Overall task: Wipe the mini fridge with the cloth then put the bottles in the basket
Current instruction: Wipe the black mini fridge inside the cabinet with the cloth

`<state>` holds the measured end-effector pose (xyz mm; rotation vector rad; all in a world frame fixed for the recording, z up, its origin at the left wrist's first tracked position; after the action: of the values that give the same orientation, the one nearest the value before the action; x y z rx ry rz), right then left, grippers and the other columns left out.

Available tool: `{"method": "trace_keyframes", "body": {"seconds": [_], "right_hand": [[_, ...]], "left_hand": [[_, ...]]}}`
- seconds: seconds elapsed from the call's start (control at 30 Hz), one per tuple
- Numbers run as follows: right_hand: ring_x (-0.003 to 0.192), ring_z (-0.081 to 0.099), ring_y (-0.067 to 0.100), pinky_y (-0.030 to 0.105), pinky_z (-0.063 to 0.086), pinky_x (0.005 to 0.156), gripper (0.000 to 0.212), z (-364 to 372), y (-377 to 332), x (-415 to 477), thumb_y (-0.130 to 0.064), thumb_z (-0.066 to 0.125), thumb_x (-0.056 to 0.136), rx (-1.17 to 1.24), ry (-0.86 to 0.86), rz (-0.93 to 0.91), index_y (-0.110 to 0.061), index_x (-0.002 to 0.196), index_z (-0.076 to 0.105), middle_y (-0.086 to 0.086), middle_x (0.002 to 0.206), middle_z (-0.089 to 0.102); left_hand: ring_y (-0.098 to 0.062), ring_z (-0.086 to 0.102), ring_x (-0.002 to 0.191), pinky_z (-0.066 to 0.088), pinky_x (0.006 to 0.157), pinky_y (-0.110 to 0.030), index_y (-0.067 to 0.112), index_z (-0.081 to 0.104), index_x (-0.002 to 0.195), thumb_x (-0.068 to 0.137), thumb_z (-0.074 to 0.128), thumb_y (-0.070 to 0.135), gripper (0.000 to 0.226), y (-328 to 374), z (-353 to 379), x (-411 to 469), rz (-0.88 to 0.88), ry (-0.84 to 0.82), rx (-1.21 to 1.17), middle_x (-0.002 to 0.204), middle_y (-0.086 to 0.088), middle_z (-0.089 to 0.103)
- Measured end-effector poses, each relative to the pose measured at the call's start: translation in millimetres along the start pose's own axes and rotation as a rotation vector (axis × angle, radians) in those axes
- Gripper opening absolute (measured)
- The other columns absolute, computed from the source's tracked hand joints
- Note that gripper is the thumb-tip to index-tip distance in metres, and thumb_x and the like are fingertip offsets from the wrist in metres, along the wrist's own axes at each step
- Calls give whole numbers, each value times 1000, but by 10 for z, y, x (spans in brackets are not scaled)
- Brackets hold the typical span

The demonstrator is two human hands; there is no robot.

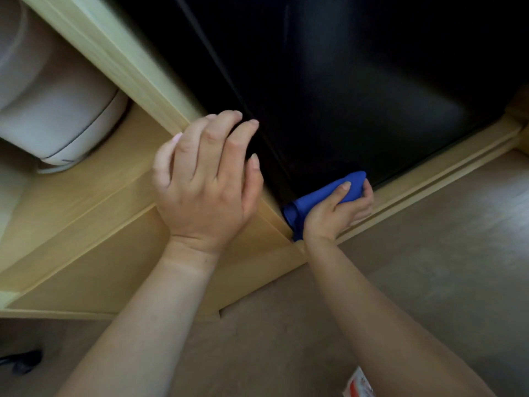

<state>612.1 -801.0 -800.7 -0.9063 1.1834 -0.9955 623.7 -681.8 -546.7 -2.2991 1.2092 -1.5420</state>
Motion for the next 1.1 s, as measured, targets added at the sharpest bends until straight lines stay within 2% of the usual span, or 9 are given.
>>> {"method": "trace_keyframes", "body": {"seconds": [0.1, 0.23, 0.3, 0.4, 0.47, 0.7, 0.8, 0.97, 1.1], "right_hand": [[119, 37, 24, 32, 27, 103, 40, -53, 92, 146, -27, 42, 98, -38, 22, 14, -10, 134, 38, 12, 135, 36], [106, 30, 9, 9, 16, 90, 38, -167, 49, 477, -23, 42, 99, -44, 81, 38, -9, 134, 38, 15, 133, 37], [106, 30, 9, 10, 17, 90, 38, -146, 61, 428, -23, 42, 99, -51, 81, 41, -9, 135, 37, 14, 133, 37], [117, 38, 23, 21, 25, 94, 40, -31, 171, 118, -25, 41, 99, -59, 18, 67, -12, 136, 35, 11, 135, 34], [119, 38, 27, 19, 23, 92, 41, 3, 211, 28, -25, 42, 99, -75, -9, 50, -10, 136, 35, 11, 136, 34], [118, 40, 24, 30, 28, 103, 39, -107, 142, 520, -25, 42, 98, -115, 58, -37, -7, 133, 38, 13, 132, 38], [111, 38, 15, 19, 24, 96, 39, -131, 84, 570, -24, 42, 99, -82, 70, -8, -8, 134, 38, 13, 132, 37], [115, 36, 16, 6, 28, 86, 40, 3, -186, 272, -25, 43, 98, 26, 6, -56, -11, 135, 36, 7, 132, 35], [115, 37, 15, 10, 31, 90, 41, 14, -322, 258, -26, 44, 97, 41, -2, -150, -11, 134, 37, -3, 125, 31]], "left_hand": [[-14, 51, 113, 27, 98, -31, 23, 61, 117, 93, 49, 28, 28, 5, 18, 1, -3, -11, 27, 120, 4, 64], [-15, 50, 114, 24, 100, -30, 23, 61, 117, 94, 47, 29, 28, 4, 20, -5, -8, -17, 43, 120, 4, 64], [-15, 50, 113, 23, 101, -30, 24, 61, 116, 94, 45, 30, 28, 4, 22, -3, -8, -15, 45, 120, 3, 64], [-15, 50, 113, 23, 99, -30, 23, 62, 115, 94, 45, 30, 28, 3, 19, 6, -4, -9, 44, 119, 3, 64], [-15, 49, 113, 22, 98, -31, 23, 61, 116, 94, 45, 30, 28, 10, 12, 1, 1, -10, 42, 120, 3, 64], [-15, 49, 116, 21, 99, -31, 23, 61, 116, 94, 45, 31, 28, 12, 2, 3, 0, -9, 22, 121, 3, 63], [-15, 48, 116, 20, 98, -32, 23, 61, 117, 94, 45, 32, 29, 9, -12, 9, -7, -26, -5, 122, 3, 62], [-16, 47, 114, 18, 95, -33, 23, 60, 117, 94, 47, 31, 28, 4, 4, 18, 0, -48, 11, 121, 3, 62], [-17, 46, 114, 17, 95, -34, 22, 60, 119, 94, 47, 32, 29, 31, 6, 29, -4, -79, -1, 122, 1, 61]]}}
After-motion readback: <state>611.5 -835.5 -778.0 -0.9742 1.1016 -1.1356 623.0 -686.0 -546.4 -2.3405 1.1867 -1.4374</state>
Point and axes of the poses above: each hand's wrist, its own x-axis towards the middle knuckle, its own z-axis out of the palm, y = z × x, the point moved 9 cm from there along x, towards the middle knuckle
